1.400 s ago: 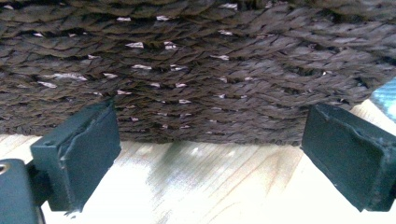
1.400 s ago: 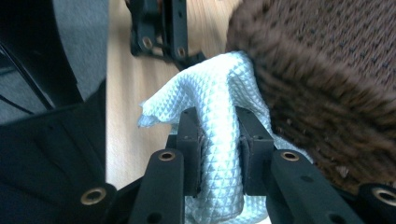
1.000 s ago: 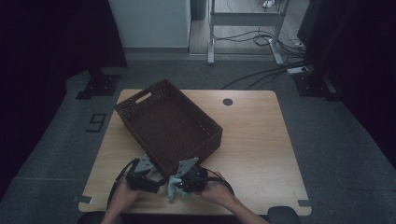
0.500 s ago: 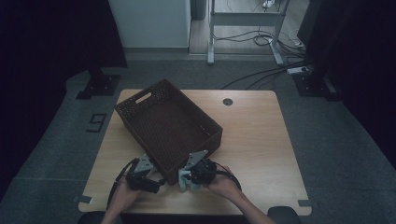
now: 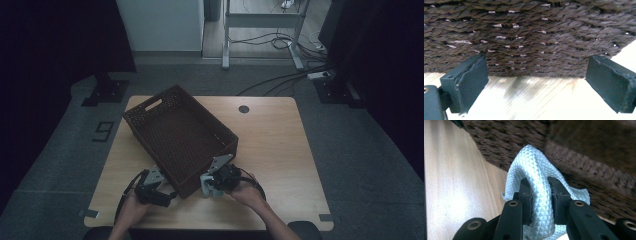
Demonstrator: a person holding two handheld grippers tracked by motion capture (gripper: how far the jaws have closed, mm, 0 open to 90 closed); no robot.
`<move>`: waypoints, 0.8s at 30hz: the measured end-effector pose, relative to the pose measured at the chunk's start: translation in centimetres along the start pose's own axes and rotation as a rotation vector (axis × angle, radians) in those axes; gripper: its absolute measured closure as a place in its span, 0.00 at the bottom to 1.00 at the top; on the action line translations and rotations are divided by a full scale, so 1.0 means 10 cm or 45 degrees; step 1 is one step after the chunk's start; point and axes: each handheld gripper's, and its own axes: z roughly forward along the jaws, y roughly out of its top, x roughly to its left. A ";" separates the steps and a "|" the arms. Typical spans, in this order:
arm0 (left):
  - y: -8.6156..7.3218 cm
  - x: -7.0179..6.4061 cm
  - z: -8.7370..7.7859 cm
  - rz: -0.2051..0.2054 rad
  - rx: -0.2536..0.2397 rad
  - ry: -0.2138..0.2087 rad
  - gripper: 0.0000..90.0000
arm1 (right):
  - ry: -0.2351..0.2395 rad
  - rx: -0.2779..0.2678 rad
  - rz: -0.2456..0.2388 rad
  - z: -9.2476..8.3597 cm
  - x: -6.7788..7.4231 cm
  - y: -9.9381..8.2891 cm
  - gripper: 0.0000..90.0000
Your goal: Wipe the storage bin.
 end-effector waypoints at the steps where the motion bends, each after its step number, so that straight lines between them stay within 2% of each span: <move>1: 0.00 0.00 0.00 0.001 0.000 0.000 0.05 | -0.008 0.003 0.006 -0.01 -0.02 -0.01 0.80; 24: 0.00 0.00 0.00 -0.003 0.000 -0.001 0.04 | -0.171 0.009 0.132 -0.20 -0.43 -0.23 0.80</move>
